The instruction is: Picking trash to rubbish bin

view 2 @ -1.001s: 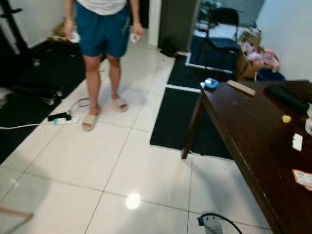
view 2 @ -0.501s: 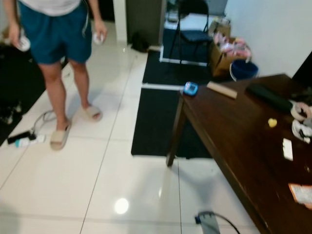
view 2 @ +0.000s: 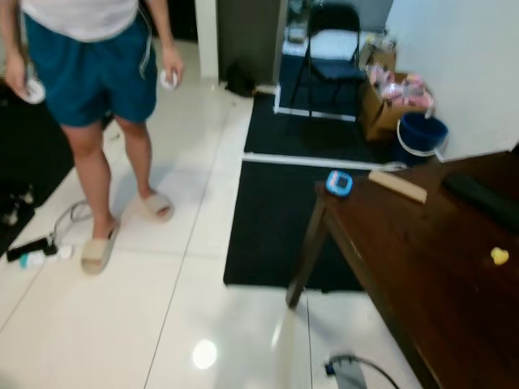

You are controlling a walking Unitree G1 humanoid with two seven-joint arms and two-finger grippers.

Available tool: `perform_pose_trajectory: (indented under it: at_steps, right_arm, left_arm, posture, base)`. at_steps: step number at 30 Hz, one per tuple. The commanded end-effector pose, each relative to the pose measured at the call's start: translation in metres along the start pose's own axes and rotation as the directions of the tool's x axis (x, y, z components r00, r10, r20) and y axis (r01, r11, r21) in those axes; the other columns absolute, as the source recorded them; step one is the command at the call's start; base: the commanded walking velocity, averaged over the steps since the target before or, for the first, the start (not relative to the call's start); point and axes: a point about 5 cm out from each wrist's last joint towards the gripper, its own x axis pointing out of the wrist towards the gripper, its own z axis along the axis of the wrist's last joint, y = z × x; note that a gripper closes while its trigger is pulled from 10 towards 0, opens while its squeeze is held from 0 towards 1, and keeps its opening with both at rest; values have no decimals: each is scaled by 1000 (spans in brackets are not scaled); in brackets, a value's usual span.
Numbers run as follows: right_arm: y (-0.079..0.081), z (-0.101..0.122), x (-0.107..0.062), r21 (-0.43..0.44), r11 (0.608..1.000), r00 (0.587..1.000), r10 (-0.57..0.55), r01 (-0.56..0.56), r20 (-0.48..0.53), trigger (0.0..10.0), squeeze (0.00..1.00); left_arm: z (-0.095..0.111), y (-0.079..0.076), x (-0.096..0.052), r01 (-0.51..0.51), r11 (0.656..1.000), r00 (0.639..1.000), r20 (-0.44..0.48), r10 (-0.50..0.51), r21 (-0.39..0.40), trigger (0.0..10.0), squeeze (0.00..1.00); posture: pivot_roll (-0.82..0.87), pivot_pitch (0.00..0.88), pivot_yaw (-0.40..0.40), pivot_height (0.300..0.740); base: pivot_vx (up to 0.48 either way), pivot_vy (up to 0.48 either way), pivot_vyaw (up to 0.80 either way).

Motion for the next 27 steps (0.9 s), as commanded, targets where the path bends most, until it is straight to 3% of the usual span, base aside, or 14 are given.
perform_pose_trajectory:
  at_steps: [1,6,27]
  right_arm:
    - [-2,-5,-1,-8,1000,1000,-3,3,-19,10000,0]
    - [-4,-7,-1,-49,999,999,-16,14,-44,10000,0]
    - [-16,-27,-4,-107,994,985,-47,29,-168,10000,0]
  left_arm:
    - [-1,-2,0,8,1000,1000,0,-8,6,10000,0]
    - [-2,-1,0,-2,1000,1000,-3,2,-6,10000,0]
    - [-4,-3,0,-4,1000,1000,-11,4,-18,10000,0]
  posture:
    - [107,86,-56,740]
    - [108,88,-56,740]
    - [108,96,-52,740]
  base:
    - [345,0,0]
    - [0,0,0]
    - [0,0,-800]
